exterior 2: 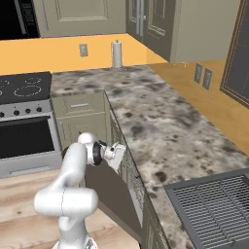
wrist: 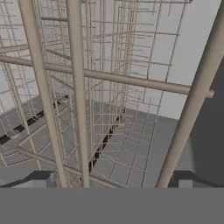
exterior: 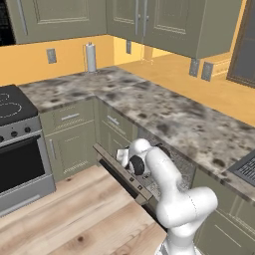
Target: Open the dishwasher door and pull out the top rack.
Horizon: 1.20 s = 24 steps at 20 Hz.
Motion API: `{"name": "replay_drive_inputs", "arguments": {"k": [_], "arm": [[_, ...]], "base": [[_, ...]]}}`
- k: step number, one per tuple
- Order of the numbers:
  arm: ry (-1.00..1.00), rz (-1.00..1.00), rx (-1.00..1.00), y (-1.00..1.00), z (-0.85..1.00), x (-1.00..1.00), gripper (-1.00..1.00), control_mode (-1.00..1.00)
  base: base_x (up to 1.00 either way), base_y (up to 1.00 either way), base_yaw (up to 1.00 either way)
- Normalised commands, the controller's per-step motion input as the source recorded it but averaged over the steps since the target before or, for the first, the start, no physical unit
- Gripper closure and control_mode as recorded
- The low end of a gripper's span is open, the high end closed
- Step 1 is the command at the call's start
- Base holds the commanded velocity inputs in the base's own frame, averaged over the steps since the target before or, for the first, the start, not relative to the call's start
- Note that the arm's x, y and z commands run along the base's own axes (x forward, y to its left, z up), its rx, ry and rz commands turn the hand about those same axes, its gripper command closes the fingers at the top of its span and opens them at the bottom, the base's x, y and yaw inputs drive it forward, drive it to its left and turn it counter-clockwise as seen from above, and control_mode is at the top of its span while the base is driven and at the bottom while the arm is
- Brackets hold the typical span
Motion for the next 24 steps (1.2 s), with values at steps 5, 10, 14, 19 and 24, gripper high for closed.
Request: {"name": "replay_drive_inputs", "arguments": {"k": [5,10,14,19,24], "arm": [[0.07,-0.02,0.3,0.16,-0.26,-0.64,-1.0,-1.0],[0.04,-0.02,0.31,0.26,-0.3,-0.76,-1.0,-1.0],[0.04,-0.03,0.31,0.25,-0.28,-0.69,-1.0,-1.0],[0.05,-0.05,0.34,0.24,-0.19,-0.64,-1.0,-1.0],[0.04,-0.06,0.38,0.27,-0.06,-0.69,-1.0,-1.0]], "base": [[0.0,0.0,0.0],[0.0,0.0,0.0],[0.0,0.0,0.0],[0.0,0.0,0.0],[0.0,0.0,0.0]]}}
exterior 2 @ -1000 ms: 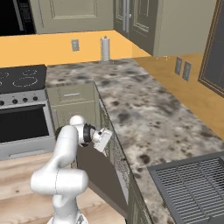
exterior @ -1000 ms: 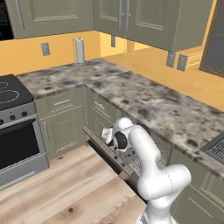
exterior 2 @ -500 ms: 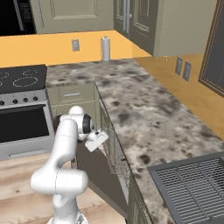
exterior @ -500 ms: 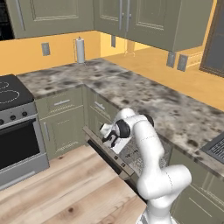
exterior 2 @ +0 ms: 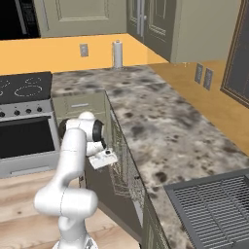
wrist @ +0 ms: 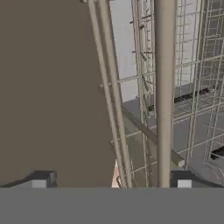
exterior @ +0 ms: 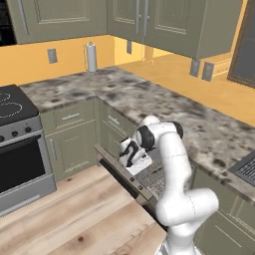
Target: Open the dishwasher door and pull out the top rack.
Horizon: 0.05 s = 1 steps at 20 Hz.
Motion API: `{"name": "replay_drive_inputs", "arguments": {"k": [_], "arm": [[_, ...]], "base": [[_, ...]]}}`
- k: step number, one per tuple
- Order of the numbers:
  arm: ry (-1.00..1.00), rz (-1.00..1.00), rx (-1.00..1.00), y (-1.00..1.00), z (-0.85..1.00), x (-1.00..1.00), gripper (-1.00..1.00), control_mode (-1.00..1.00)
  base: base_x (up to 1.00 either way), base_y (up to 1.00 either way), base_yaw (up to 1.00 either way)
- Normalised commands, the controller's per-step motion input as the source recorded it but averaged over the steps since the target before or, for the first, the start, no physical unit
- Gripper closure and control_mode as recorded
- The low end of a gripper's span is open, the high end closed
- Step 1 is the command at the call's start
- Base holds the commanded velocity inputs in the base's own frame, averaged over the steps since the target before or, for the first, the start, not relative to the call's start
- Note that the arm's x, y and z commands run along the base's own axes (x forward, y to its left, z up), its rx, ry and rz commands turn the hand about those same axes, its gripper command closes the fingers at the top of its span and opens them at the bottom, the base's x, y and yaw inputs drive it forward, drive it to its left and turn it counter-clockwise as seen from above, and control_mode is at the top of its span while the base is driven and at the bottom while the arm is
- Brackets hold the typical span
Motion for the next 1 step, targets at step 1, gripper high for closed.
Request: {"name": "replay_drive_inputs", "arguments": {"k": [1], "arm": [[0.02,-0.06,0.37,0.35,-0.05,-0.75,-1.0,-1.0]], "base": [[0.0,0.0,0.0]]}}
